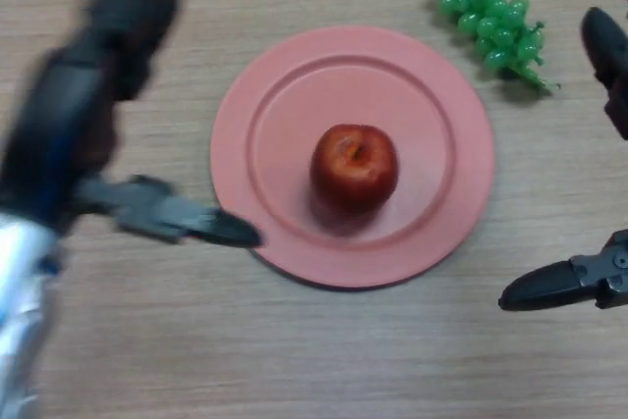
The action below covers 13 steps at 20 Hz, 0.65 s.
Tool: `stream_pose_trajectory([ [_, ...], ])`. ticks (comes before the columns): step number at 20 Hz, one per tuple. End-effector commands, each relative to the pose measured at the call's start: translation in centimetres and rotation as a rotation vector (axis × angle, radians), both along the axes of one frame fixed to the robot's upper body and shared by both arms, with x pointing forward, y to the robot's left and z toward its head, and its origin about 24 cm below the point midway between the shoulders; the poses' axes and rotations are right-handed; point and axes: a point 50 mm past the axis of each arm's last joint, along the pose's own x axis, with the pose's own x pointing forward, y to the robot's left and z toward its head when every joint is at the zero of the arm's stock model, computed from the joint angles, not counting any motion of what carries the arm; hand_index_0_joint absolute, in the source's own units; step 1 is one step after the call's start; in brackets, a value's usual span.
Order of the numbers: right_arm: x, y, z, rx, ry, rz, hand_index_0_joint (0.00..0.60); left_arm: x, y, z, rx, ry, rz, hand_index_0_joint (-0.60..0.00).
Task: Pick up the red apple and place it on the plate
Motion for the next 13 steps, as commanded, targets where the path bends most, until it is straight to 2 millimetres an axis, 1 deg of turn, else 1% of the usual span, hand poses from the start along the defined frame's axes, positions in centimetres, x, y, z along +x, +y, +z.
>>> stream_pose_trajectory([
  [1,-1.4,0.0,2.5,-0.031,-0.213,0.036,0.0,-2.2,2.0,1.6,-0.069,-0.199,0.045,0.0],
  [4,-1.3,0.5,1.9,-0.088,-0.244,0.091,0.0,-2.8,2.8,-0.1,-0.049,-0.264,0.093,0.0],
  [6,-1.2,0.6,1.5,-0.075,-0.242,0.095,0.0,-2.9,3.1,-0.7,-0.049,-0.291,0.131,0.0],
  [8,-0.9,0.9,1.3,-0.068,-0.243,0.088,0.0,-3.0,3.1,-0.4,-0.055,-0.324,0.157,0.0],
  [11,-0.3,1.4,0.7,-0.05,-0.234,0.074,0.0,-3.6,2.7,0.5,-0.01,-0.342,0.134,0.0],
  [13,-0.2,1.6,0.6,-0.053,-0.233,0.079,0.0,-3.5,2.9,0.3,0.012,-0.339,0.152,0.0],
])
